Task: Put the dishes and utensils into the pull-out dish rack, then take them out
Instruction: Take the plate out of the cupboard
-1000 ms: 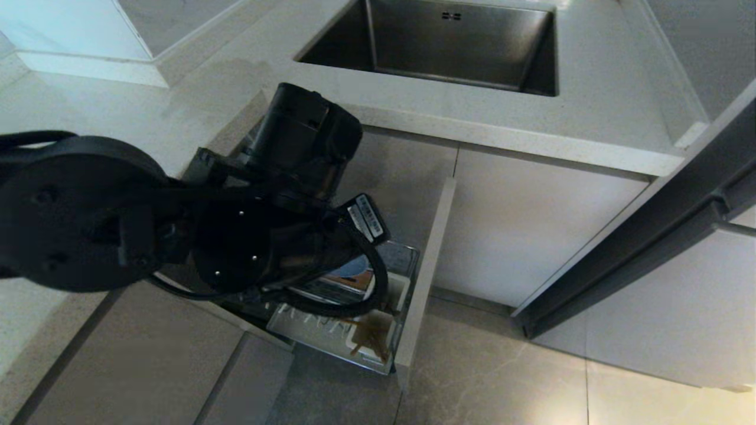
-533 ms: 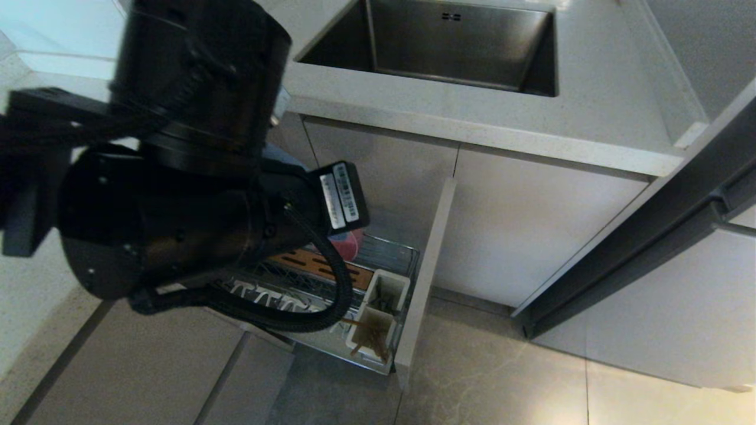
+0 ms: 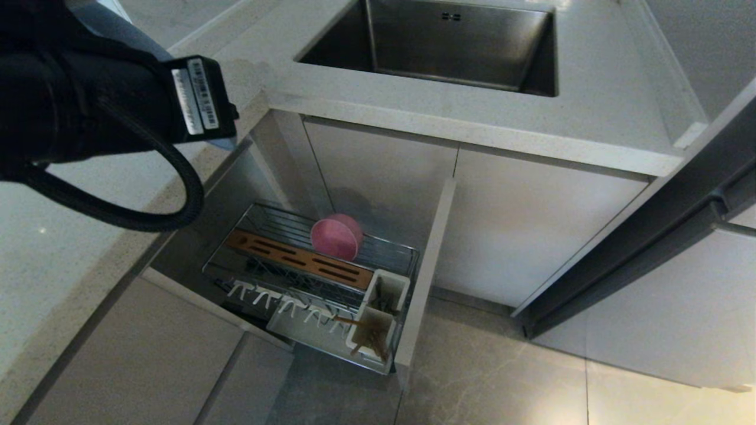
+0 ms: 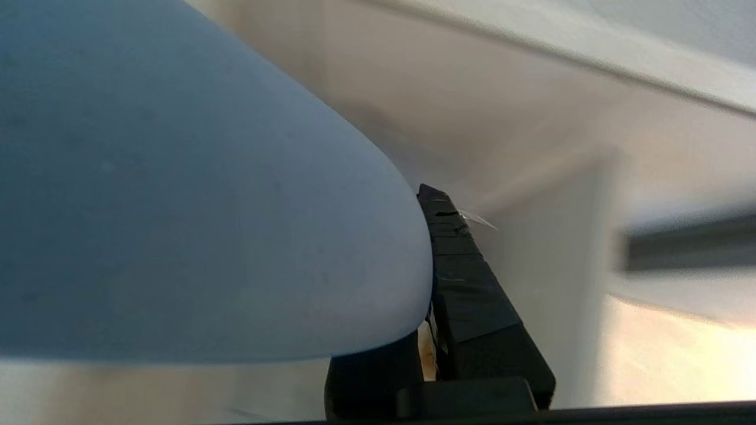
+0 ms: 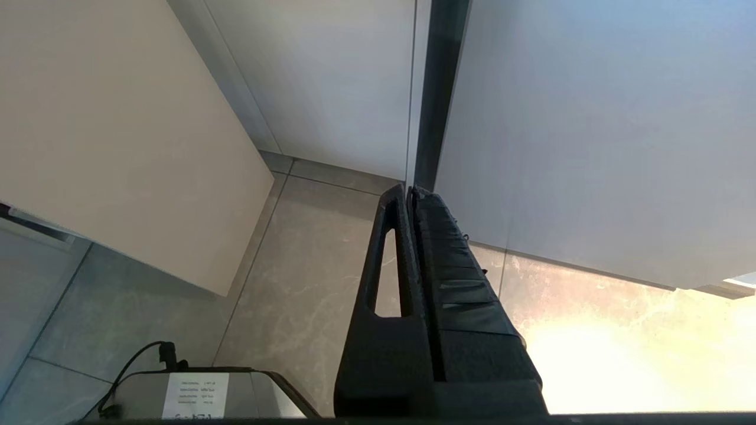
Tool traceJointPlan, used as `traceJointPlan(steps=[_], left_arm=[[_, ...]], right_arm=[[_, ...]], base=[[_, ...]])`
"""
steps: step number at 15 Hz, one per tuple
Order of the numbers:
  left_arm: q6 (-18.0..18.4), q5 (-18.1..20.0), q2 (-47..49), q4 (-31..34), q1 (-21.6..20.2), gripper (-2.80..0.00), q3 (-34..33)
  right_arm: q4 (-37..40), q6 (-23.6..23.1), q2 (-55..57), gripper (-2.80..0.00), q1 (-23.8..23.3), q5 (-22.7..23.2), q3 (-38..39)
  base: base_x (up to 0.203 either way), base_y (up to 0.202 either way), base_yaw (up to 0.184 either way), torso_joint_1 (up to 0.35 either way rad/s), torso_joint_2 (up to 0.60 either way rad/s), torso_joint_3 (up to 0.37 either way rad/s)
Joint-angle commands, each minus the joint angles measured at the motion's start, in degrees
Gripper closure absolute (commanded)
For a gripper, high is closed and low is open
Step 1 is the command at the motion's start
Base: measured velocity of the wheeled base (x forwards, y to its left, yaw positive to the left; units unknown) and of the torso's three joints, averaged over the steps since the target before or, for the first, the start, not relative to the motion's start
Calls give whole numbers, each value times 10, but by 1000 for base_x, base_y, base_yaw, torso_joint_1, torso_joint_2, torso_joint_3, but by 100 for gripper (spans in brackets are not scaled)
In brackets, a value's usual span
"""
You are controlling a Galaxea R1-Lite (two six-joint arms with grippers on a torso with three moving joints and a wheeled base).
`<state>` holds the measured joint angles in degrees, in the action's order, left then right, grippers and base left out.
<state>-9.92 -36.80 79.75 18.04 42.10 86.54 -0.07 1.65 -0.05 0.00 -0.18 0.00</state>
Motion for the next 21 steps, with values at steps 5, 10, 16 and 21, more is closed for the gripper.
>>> traceJointPlan(steps=[5, 10, 16, 21], left_arm=[[169, 4, -28, 17, -190, 0, 77], [264, 46, -39, 235, -328, 0, 142], [372, 49, -43, 420, -434, 0, 148], [362, 77, 15, 570, -450, 0, 166]], right_arm=[[0, 0, 0, 0, 0, 0, 0], [0, 0, 0, 0, 0, 0, 0], [0, 0, 0, 0, 0, 0, 0], [0, 0, 0, 0, 0, 0, 0]], base=[[0, 0, 0, 0, 0, 0], [0, 0, 0, 0, 0, 0], [0, 0, 0, 0, 0, 0], [0, 0, 0, 0, 0, 0]])
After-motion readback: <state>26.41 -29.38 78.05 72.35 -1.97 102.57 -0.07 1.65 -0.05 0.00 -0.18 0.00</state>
